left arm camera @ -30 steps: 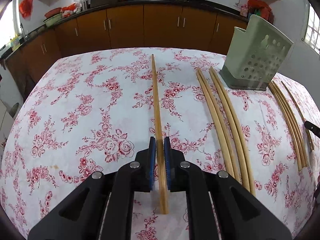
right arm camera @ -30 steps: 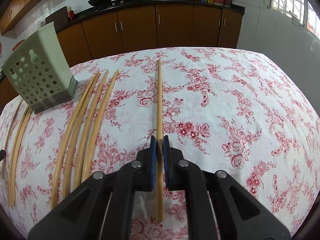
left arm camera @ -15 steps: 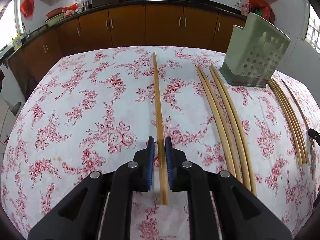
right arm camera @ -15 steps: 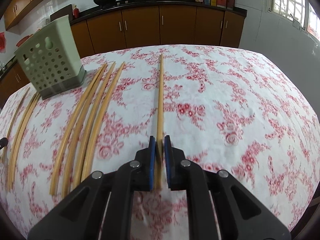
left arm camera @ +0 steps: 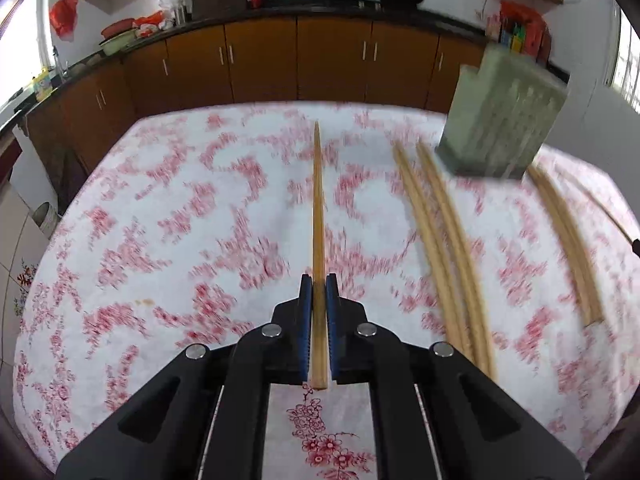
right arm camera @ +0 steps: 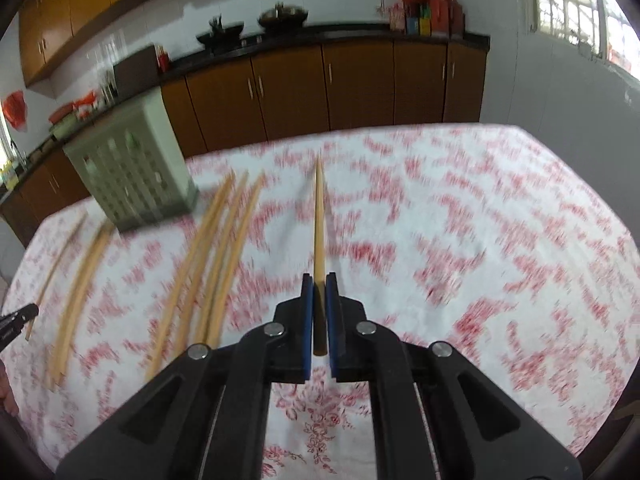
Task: Organize utensils
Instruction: 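Lift the chopstick upright with the right gripper, then carry the chopstick over the green holder and lower it in with the right gripper, then open the right gripper to release the chopstick into the holder, then lower the right gripper onto another wooden chopstick and close it, then lift the chopstick upright and lower it into the green holder with the right gripper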
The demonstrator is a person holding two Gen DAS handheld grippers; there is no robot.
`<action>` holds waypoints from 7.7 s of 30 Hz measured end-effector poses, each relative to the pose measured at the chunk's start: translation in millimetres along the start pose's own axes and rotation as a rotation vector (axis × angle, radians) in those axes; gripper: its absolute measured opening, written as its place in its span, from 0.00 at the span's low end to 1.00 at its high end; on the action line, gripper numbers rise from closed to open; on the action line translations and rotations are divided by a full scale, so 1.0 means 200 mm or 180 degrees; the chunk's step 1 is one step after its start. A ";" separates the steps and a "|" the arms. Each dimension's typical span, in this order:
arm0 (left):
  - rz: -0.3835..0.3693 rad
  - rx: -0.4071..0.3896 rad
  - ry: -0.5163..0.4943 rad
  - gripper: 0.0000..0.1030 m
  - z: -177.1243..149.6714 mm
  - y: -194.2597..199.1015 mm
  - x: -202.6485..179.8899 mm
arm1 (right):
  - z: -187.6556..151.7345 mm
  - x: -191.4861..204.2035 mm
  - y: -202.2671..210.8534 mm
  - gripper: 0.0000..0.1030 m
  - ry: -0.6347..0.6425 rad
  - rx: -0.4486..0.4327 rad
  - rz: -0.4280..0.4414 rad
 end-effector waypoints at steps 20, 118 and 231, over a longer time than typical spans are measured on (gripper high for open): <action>-0.0146 -0.1101 0.0113 0.07 0.38 0.48 -0.02 | 0.40 -0.01 0.34 0.07 -0.0166 -0.0947 0.0151; -0.0537 0.0228 0.0112 0.27 -0.03 -0.10 -0.22 | -0.03 0.09 -0.38 0.08 0.0056 0.0628 -0.0187; -0.0361 -0.1171 0.0011 0.07 0.42 0.59 -0.13 | 0.45 0.06 0.37 0.07 -0.0060 -0.0846 0.0377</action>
Point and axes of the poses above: each gripper's, at about its wrist camera, not at the fingertips, and y roughly against the way its jaws point, x to its left, z to its top, the point moved 1 cm from there along -y, roughly the way its jaws point, and after that the axes turned 6 degrees about -z, right-handed, at the moved point
